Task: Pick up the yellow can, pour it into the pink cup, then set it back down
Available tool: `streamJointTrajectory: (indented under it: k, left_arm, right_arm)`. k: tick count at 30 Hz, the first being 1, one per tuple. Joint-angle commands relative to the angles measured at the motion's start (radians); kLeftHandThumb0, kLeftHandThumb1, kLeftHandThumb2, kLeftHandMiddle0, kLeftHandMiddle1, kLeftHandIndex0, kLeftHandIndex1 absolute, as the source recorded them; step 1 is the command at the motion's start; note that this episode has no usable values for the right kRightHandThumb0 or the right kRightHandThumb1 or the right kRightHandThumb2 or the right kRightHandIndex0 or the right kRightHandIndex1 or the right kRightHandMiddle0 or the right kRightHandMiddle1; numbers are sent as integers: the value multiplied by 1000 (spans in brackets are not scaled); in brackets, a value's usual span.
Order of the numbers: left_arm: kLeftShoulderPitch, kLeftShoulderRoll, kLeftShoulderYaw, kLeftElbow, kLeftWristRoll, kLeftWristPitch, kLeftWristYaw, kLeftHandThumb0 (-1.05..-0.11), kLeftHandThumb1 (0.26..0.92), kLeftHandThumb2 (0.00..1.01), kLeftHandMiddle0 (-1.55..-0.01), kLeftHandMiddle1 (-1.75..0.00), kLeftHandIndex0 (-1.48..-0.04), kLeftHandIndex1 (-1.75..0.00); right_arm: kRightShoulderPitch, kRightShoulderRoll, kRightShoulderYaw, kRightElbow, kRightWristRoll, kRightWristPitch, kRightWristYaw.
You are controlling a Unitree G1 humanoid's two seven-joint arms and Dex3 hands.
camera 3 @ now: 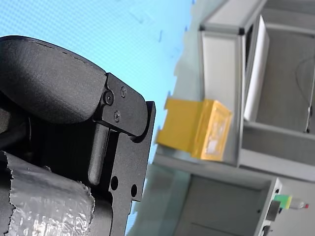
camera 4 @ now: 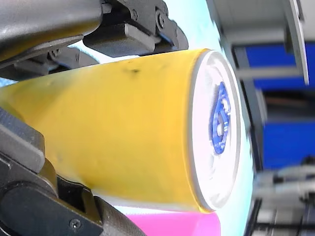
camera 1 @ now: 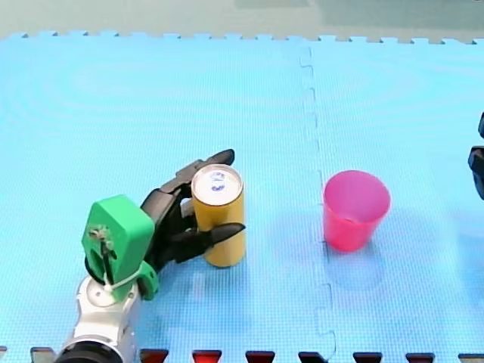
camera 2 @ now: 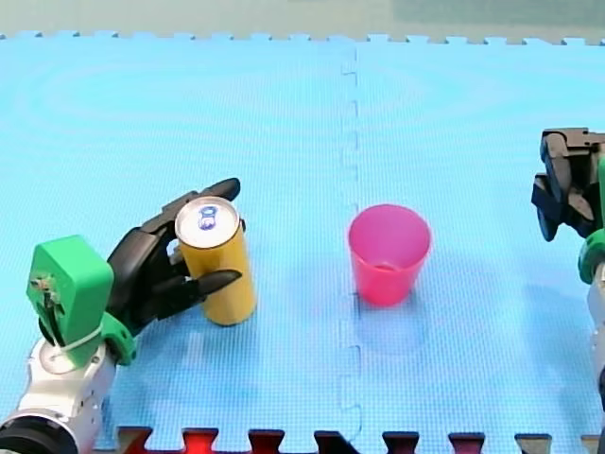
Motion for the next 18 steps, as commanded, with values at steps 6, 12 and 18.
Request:
streamJointTrajectory:
  k: [6, 12, 18]
  left_arm:
    - [16, -16, -22, -7, 96, -60, 297, -411, 752, 8, -1232, -166, -1149, -60]
    - [14, -9, -29, 4, 114, -74, 326, -418, 766, 7, -1256, -147, -1193, -46]
    - [9, 6, -34, 8, 114, -71, 324, -407, 777, 6, -1273, -123, -1199, -26]
  right_arm:
    - [7, -5, -9, -4, 12, -4, 10]
    - [5, -5, -9, -4, 11, -1, 11]
    - [3, -2, -10, -3, 14, 2, 12]
